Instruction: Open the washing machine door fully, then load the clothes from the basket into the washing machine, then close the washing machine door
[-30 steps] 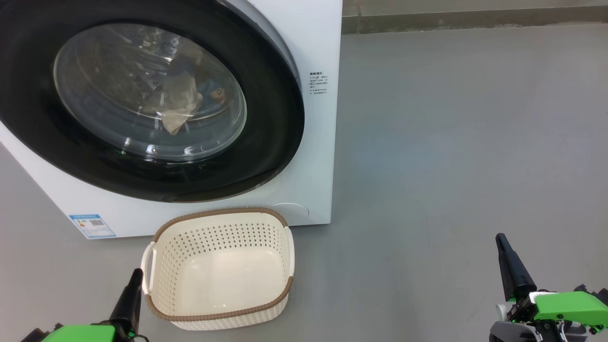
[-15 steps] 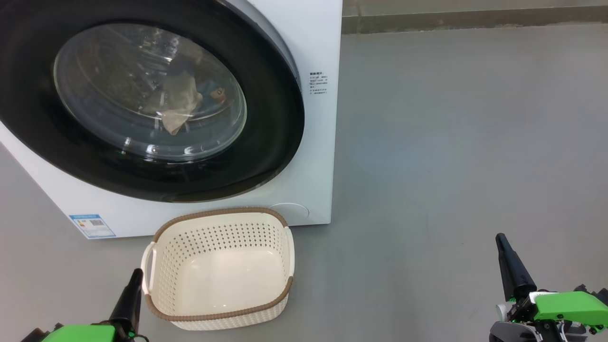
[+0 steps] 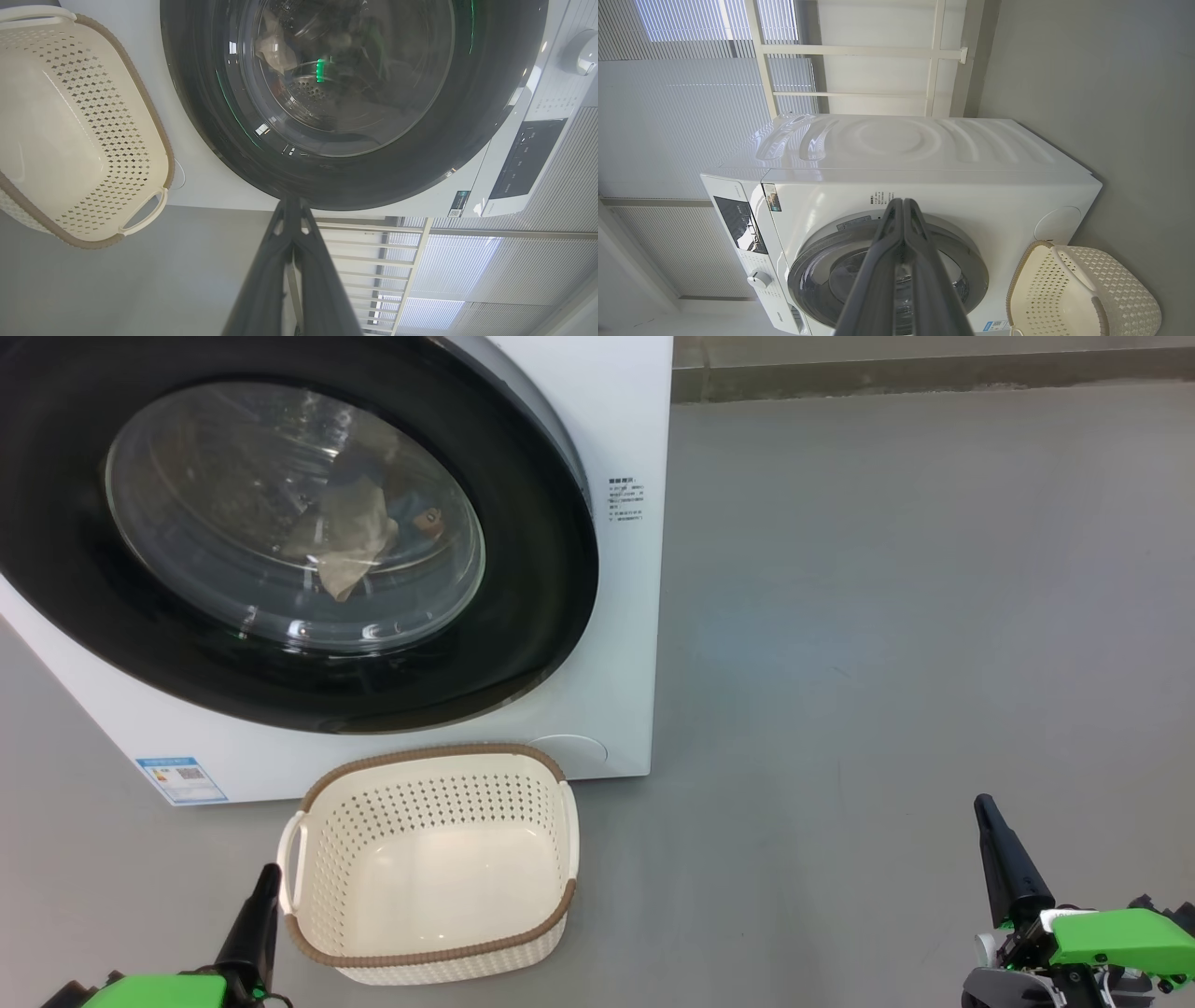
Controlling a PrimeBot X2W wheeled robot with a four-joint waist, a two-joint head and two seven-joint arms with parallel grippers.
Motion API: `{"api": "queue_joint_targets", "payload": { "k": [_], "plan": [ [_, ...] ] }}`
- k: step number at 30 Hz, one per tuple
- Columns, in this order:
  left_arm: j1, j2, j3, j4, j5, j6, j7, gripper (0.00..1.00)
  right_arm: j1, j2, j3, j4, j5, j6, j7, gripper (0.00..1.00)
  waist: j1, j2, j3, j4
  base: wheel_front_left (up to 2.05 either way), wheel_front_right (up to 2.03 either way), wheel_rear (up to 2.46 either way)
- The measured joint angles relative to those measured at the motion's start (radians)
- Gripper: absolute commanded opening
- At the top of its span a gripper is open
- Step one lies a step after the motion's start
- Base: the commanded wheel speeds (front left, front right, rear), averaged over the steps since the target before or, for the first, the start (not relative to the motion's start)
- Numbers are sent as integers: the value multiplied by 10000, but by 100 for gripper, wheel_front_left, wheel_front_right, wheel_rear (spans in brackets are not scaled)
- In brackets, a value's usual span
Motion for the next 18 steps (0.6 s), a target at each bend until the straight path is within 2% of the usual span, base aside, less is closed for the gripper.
{"api": "queue_joint_targets", "payload": {
  "k": [18],
  "plan": [
    [-1,0,0,0,0,0,0,0,0,0,0,0,0,0,0,0,0,0,0,0,0,0,0]
  ]
}}
